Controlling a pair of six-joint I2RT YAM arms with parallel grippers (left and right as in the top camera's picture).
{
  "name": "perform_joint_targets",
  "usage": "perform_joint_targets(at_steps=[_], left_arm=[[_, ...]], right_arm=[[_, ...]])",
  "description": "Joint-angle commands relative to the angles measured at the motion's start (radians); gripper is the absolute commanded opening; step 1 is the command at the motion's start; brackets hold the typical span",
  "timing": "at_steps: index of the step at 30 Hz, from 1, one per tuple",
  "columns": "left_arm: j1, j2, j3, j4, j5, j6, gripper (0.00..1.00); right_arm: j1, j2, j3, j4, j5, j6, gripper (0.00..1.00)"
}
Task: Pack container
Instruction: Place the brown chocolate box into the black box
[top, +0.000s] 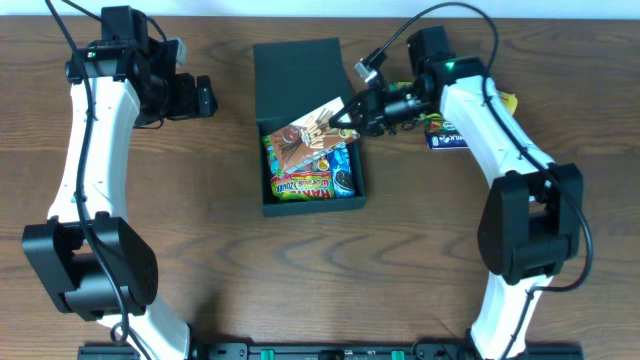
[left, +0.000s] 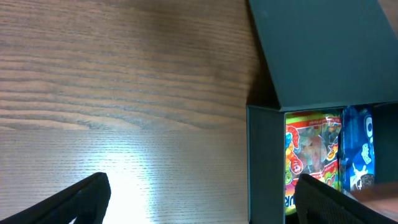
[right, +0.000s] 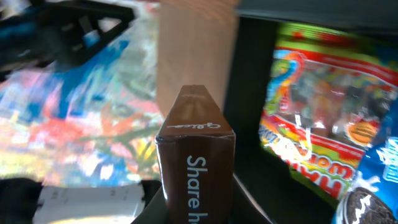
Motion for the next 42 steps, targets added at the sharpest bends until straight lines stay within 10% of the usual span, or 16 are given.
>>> perform_joint_targets(at_steps=[1,37,39,42], left_arm=[[0.007,-0.020,0.004,-0.005,0.003,0.010,0.95],[0.007,-0.020,0.004,0.002,0.004,0.011,0.95],[0.007,-0.020,0.004,0.002,0.003,0.010,0.96],[0.007,-0.020,0.004,0.002,0.003,0.011,0.95]], right_arm=[[0.032,-0.003,-0.023,0.029,0.099,0.190,0.03],[0.179,0.059,-0.034,0.274,0.411,0.473,0.18],[0.179,0.059,-0.035,0.272,0.413,0.468,0.35],[0.169,0.058,-0.034,0.272,0.414,0.401,0.91]])
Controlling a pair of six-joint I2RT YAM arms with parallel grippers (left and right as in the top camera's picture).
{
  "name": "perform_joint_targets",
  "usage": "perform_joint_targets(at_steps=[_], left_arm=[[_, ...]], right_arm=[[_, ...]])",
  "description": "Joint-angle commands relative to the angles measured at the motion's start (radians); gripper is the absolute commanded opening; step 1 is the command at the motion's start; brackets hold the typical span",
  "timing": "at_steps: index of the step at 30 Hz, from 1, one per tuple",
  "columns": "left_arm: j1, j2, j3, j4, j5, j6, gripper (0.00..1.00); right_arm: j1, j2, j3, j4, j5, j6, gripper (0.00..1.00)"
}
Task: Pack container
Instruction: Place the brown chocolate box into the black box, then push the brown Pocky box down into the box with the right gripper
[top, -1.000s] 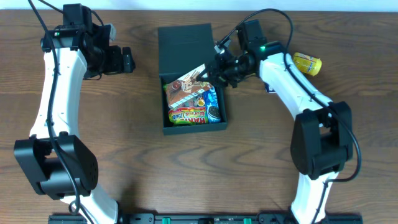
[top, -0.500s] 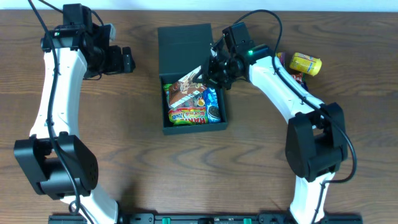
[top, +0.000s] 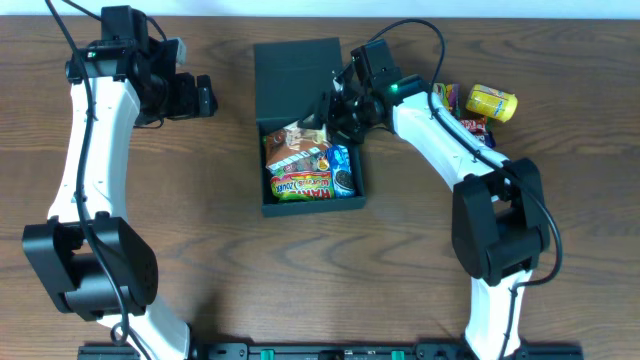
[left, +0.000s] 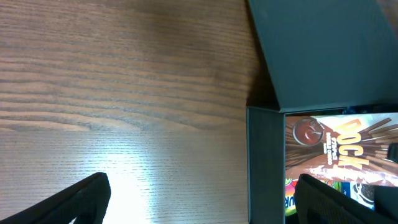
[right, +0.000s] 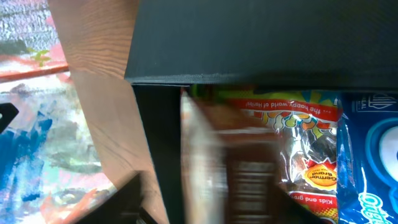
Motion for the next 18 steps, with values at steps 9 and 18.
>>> perform_joint_targets(at_steps=[9,18], left_arm=[[0.007,-0.020,0.004,-0.002,0.003,0.011,0.95],[0.007,-0.020,0.004,-0.002,0.003,0.011,0.95]], right_arm=[[-0.138,-0.058,0.054,-0.150,0.034,-0.174,0.99],[-0.152,-0.101,0.114,-0.333,0.177,-0.302,0.95]])
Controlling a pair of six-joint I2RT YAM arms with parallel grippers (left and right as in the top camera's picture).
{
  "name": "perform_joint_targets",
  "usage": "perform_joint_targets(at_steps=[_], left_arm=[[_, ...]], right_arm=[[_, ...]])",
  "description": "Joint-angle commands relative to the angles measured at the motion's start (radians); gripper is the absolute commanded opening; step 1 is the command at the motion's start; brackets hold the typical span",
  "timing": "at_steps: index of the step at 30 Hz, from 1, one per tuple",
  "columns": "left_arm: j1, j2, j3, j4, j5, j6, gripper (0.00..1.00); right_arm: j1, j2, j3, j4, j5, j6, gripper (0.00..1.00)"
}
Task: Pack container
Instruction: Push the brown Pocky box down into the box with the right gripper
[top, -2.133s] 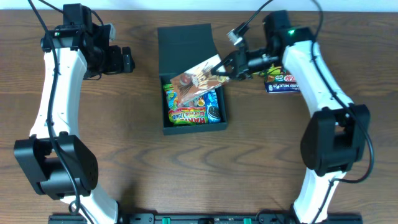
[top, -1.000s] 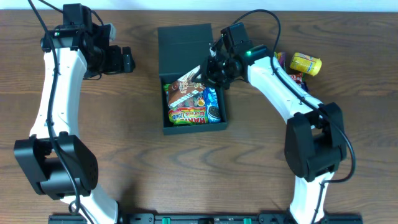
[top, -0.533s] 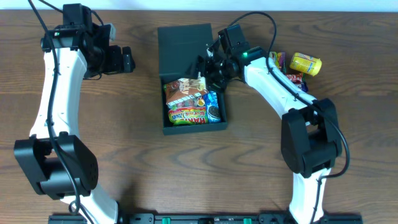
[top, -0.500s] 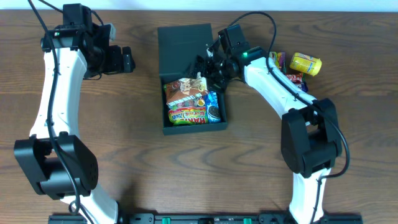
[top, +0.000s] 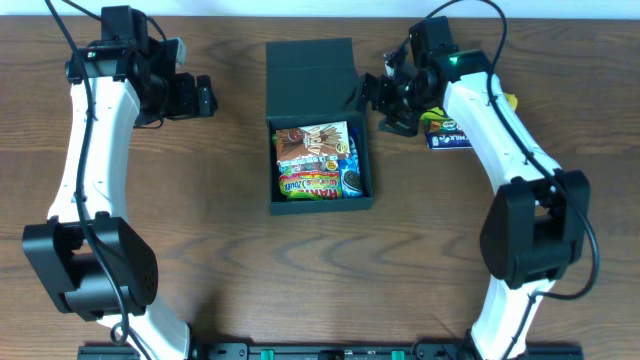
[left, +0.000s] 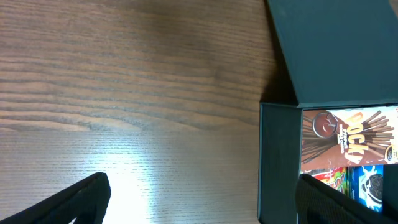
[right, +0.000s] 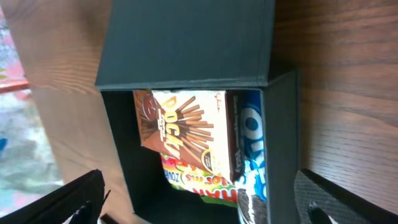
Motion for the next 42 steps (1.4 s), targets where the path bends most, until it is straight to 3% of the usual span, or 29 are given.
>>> perform_joint_targets(at_steps=[1,5,9,16,17,20,21,35,42], left_arm=[[0.007,-0.020,0.004,-0.003,0.003,0.011,0.95],[0.007,-0.020,0.004,-0.003,0.003,0.011,0.95],[0.007,-0.020,0.004,-0.003,0.003,0.010,0.95],[0.007,-0.020,0.004,-0.005,0.003,0.010,0.95],[0.007,-0.020,0.004,-0.005,0.003,0.010,0.95],[0.007,-0.020,0.004,-0.004,0.003,0.010,0.95],[0.007,-0.020,0.004,-0.005,0.003,0.010,0.96],[0.007,-0.020,0.004,-0.010,0.003,0.010,0.95],[0.007,-0.020,0.004,-0.010,0.003,0.010,0.96]], right_arm=[[0.023,-0.025,0.017,-0.017,0.056,-0.078,0.94],[0.053,-0.029,0.029,-0.040,0.066,-0.143,0.96],[0.082,-0.031,0.031,-0.100,0.055,0.036,0.93],[0.134,-0.022,0.028,-0.100,0.171,0.058,0.75],[0.137,-0.018,0.028,-0.098,0.172,0.058,0.65],[0.146,0.002,0.027,-0.099,0.179,0.055,0.09],[0.149,0.010,0.027,-0.100,0.179,0.053,0.01],[0.174,0.068,0.027,-0.088,0.396,0.021,0.01],[0.179,0.101,0.027,-0.061,0.403,0.013,0.01]])
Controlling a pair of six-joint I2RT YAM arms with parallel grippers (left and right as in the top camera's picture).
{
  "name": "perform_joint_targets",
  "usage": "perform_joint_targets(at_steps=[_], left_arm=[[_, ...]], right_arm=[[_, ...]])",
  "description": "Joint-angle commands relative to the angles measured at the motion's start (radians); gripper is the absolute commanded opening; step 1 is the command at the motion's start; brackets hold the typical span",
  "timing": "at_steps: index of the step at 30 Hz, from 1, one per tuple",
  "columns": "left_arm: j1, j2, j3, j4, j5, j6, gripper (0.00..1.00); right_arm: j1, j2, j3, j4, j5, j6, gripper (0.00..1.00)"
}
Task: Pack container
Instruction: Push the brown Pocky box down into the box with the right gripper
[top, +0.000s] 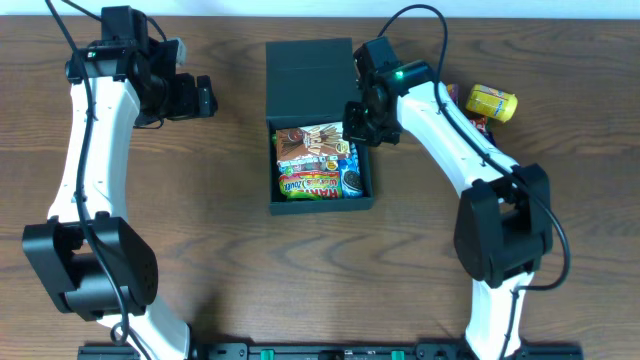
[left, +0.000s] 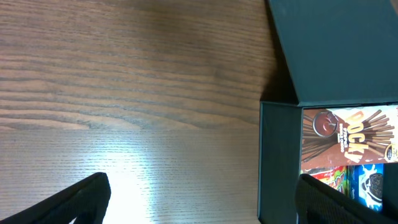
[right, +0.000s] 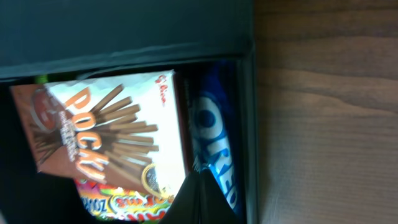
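The black container stands open at mid-table, its lid folded back. Inside, a Pocky box lies flat on top of a gummy bag, with a blue Oreo pack beside them. My right gripper is shut and empty, low over the container's right side. In the right wrist view the right gripper points down between the Pocky box and the Oreo pack. My left gripper hangs open over bare wood left of the container; the left gripper holds nothing.
A yellow snack item and more wrapped snacks lie on the table right of the container, partly under the right arm. The container wall and lid fill the right of the left wrist view.
My right gripper was open beside the lid's right edge, away from the container. It is now shut and down over the container's right side, at the Pocky box's edge. The left arm has not moved.
My right gripper held the Pocky box tilted over the container. Then it was down in the container with the box. Then the Pocky box lay flat inside, the container stood slightly farther right, and the gripper was open and away. Now it is back, shut.
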Motion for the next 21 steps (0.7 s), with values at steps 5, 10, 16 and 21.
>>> perform_joint_targets(at_steps=[5,10,16,21], left_arm=[[0.007,-0.019,0.002,-0.005,0.003,0.011,0.95],[0.007,-0.014,0.002,-0.002,0.003,0.011,0.96],[0.007,-0.013,0.002,-0.002,0.004,0.010,0.95],[0.007,-0.013,0.002,-0.003,0.004,0.010,0.95]], right_arm=[[0.010,0.050,0.017,0.019,0.019,-0.040,0.01],[0.026,0.051,0.017,0.043,-0.016,-0.087,0.01],[0.047,0.071,0.017,0.042,-0.017,-0.104,0.01],[0.048,0.085,0.017,0.040,-0.041,-0.126,0.01]])
